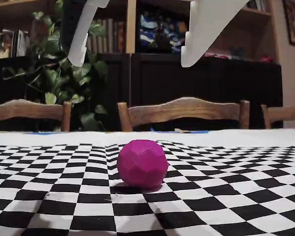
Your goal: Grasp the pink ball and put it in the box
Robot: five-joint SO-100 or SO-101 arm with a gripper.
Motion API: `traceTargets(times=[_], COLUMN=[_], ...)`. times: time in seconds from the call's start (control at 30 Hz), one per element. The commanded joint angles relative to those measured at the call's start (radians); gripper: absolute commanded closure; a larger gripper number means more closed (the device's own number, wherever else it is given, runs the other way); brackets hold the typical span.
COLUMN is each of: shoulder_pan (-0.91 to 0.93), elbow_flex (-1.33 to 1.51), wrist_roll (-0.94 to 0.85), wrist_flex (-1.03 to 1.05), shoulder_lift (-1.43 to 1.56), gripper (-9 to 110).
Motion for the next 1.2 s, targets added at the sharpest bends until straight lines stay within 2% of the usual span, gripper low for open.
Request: traceTargets(times=[0.0,1.17], shoulder_pan=[-0.011,0.051], elbow_flex=[-0.063,-0.175], wrist_roll=[0.015,0.018], wrist_flex=[-0.002,-0.018], shoulder_lift=[-0.028,-0.287], gripper=[72,72])
